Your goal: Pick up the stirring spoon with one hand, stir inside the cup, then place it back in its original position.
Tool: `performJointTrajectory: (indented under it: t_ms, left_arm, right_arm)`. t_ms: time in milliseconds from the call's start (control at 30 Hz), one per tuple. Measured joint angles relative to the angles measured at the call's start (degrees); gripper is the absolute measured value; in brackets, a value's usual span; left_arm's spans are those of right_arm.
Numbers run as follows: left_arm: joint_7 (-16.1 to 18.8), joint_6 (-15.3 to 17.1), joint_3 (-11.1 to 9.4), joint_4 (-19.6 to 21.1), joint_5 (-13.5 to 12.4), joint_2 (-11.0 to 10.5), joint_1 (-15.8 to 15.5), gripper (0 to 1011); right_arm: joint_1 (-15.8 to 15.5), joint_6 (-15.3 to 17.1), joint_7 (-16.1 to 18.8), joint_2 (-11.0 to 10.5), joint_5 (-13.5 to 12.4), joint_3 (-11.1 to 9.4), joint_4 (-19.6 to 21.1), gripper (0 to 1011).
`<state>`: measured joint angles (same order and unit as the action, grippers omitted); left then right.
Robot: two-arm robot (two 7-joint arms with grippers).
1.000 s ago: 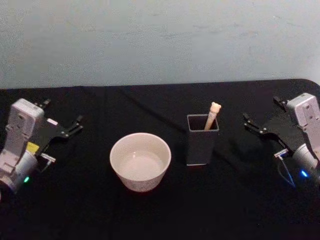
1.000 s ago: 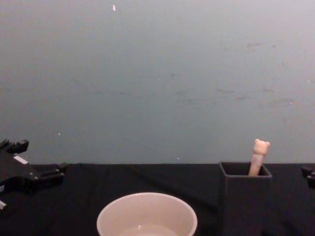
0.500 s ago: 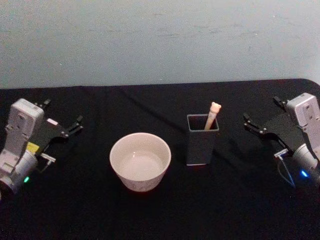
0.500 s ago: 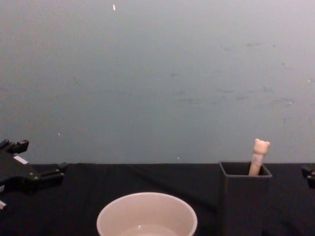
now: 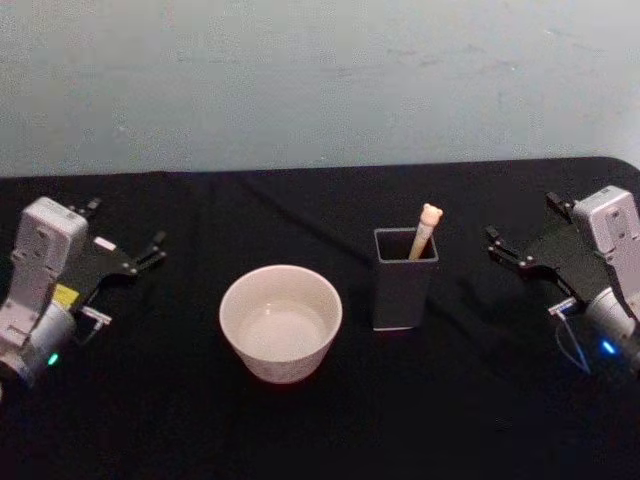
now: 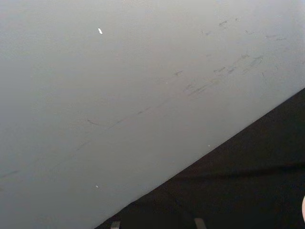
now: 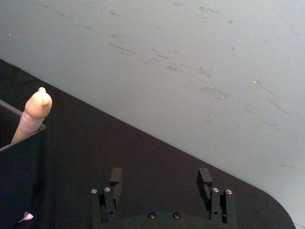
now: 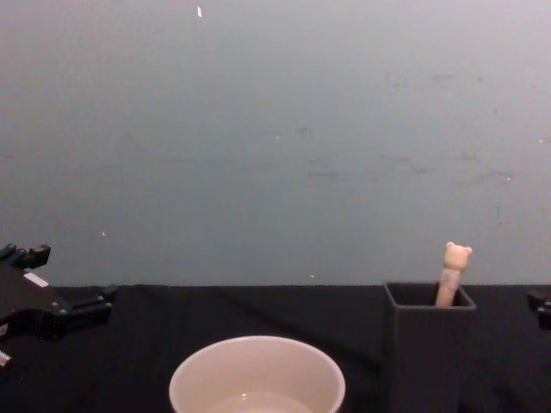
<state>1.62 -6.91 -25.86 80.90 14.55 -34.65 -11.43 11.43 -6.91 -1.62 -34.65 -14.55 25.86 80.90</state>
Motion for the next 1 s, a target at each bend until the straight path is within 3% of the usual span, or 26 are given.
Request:
performJointTrajectory:
  t_ms: [267,500,800,1000]
  left_arm:
    - [0.0,0.0,0.0,0.0,0.0,0.0,0.0,1002]
    - [0.0,0.0,0.0,0.0,0.0,0.0,0.0,1001]
    - [0.0,0.0,0.0,0.0,0.0,0.0,0.0,1001]
    - [0.0,0.0,0.0,0.0,0.0,0.0,0.0,1001]
  right_arm:
    - [-0.1,0.0,0.1,0.1,0.1,-0.2,0.0,1000]
    - [-1.4,0.3,1.8,-0.3,-1.0,-2.2,1.9,1000]
    - [-7.0,0.8,7.2,-3.1,-6.9,-6.4,7.7,1000]
    - [-9.6,0.5,11.3,-4.3,-10.0,-8.0,10.0,1000]
